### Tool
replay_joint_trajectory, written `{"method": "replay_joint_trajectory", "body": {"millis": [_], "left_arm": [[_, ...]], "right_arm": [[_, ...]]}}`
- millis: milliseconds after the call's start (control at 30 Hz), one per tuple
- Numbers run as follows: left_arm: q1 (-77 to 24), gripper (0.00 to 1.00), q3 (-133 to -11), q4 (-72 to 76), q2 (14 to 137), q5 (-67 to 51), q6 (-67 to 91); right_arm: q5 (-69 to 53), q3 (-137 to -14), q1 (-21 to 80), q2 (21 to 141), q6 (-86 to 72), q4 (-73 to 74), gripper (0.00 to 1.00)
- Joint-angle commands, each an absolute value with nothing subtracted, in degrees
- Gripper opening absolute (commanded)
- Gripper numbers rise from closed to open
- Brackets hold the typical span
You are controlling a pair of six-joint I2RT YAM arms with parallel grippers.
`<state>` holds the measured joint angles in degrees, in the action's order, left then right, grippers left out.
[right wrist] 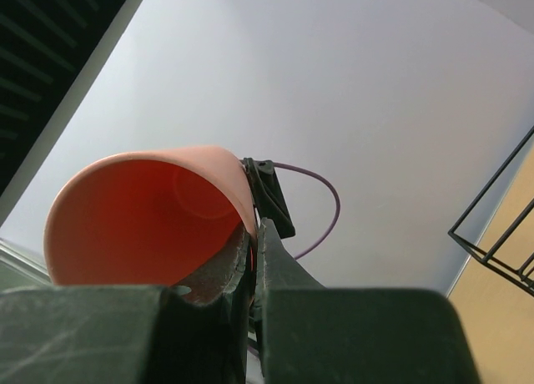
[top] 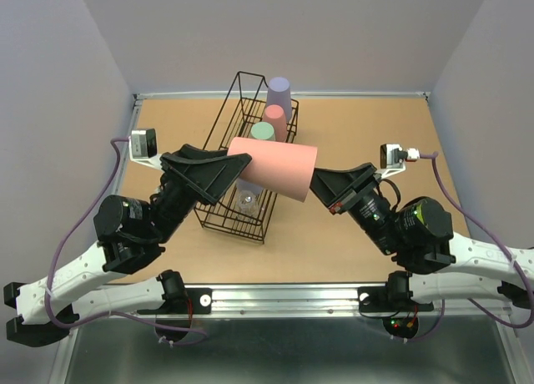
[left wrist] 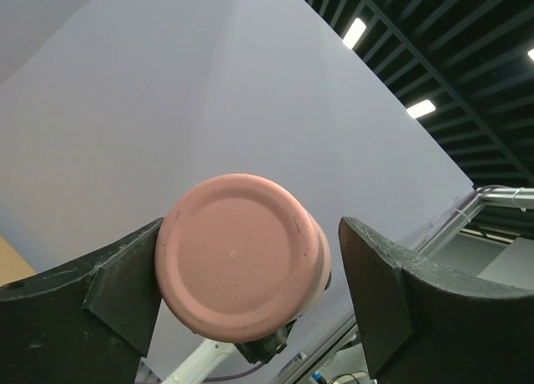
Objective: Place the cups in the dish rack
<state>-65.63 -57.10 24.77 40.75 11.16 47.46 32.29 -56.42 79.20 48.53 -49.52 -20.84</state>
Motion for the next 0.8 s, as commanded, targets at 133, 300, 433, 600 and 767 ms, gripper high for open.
{"method": "replay_joint_trajectory", "body": {"millis": [133,300,433,600,767], "left_arm": [[-65.8,0.55,-57.3,30.1,41.3,9.5,47.5],[-65.8,0.09,-57.5,29.0,40.9,10.7,47.5],[-65.8,0.00,-59.5,23.7,40.1,14.9,46.8],[-65.8,0.00,-70.6,0.3,40.7,24.4,43.7],[-65.8,0.00,-79.4,-19.8,41.0,37.1,40.8]], "right_arm": [[31.4,-57.2,79.5,49.1,-50.4,-22.2,0.01],[31.6,-56.5,79.5,48.9,-50.6,-21.9,0.00],[33.7,-58.4,79.5,48.4,-51.1,-14.7,0.22],[35.4,-57.6,79.5,45.5,-53.3,-4.2,0.78],[36.9,-52.4,79.5,38.2,-58.3,4.7,0.87]]}}
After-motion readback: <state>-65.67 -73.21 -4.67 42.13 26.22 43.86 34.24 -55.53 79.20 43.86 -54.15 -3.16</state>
